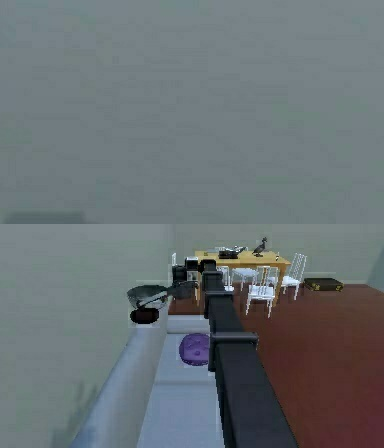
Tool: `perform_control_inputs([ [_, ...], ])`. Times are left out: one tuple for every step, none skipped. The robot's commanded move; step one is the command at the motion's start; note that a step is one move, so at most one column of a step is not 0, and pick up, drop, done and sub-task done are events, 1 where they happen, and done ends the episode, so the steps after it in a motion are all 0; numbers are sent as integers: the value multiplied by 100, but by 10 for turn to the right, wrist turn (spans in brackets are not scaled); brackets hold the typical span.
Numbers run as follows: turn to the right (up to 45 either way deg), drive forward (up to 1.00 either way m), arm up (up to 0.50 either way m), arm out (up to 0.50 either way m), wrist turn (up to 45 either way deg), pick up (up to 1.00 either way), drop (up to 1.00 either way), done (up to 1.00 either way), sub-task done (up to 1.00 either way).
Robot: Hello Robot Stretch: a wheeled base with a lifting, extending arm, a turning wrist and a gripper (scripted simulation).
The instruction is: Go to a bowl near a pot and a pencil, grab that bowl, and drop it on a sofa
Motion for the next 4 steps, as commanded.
perform_control_inputs([
  [0,0,0,0,390,0,0,0,0],
  [0,0,-40,0,0,0,0,0,0],
  [0,0,-32,0,0,0,0,0,0],
  [0,0,0,0,0,0,100,0,0],
])
